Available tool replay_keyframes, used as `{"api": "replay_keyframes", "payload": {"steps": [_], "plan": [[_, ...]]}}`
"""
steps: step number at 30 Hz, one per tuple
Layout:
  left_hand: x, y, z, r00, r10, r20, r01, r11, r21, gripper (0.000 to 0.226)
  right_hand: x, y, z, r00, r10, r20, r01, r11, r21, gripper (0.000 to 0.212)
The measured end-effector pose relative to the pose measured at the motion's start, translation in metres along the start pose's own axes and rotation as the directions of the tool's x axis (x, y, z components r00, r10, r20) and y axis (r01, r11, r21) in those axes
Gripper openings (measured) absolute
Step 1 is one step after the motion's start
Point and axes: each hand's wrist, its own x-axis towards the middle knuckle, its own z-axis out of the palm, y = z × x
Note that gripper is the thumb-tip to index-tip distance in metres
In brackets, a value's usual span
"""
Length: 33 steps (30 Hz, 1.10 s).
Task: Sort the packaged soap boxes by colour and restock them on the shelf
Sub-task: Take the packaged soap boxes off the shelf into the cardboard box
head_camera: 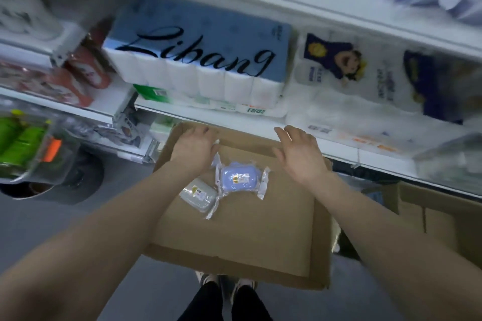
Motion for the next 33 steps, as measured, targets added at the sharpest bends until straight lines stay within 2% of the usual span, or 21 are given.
{"api": "replay_keyframes", "payload": {"steps": [5,11,14,18,25,30,33], "plan": [[0.004,0.032,-0.077,0.97,0.17,-0.176,-0.162,0.985,0.058,0.042,0.0,0.004,-0.084,0.988,-0.072,-0.135,0.06,0.994,-0.088,0.051],[0.018,0.059,-0.166,0.826,0.417,-0.379,-0.36,0.908,0.214,0.034,0.005,0.012,-0.164,0.935,-0.11,-0.338,0.061,0.986,-0.152,0.048],[0.029,0.075,-0.202,0.776,0.466,-0.426,-0.398,0.885,0.243,0.036,0.01,0.02,-0.196,0.895,-0.104,-0.434,0.031,0.985,-0.171,0.046],[0.045,0.102,-0.228,0.749,0.479,-0.458,-0.423,0.878,0.225,0.038,0.017,0.043,-0.226,0.864,-0.064,-0.499,-0.022,0.986,-0.165,0.044],[0.079,0.186,-0.237,0.761,0.483,-0.433,-0.457,0.873,0.17,0.046,0.013,0.118,-0.263,0.868,0.093,-0.487,-0.186,0.972,-0.146,0.054],[0.114,0.259,-0.228,0.767,0.474,-0.432,-0.48,0.871,0.104,0.057,0.019,0.173,-0.273,0.894,0.18,-0.411,-0.235,0.968,-0.085,0.068],[0.132,0.293,-0.22,0.803,0.426,-0.417,-0.44,0.895,0.066,0.063,0.029,0.194,-0.272,0.918,0.192,-0.346,-0.231,0.97,-0.074,0.077]]}}
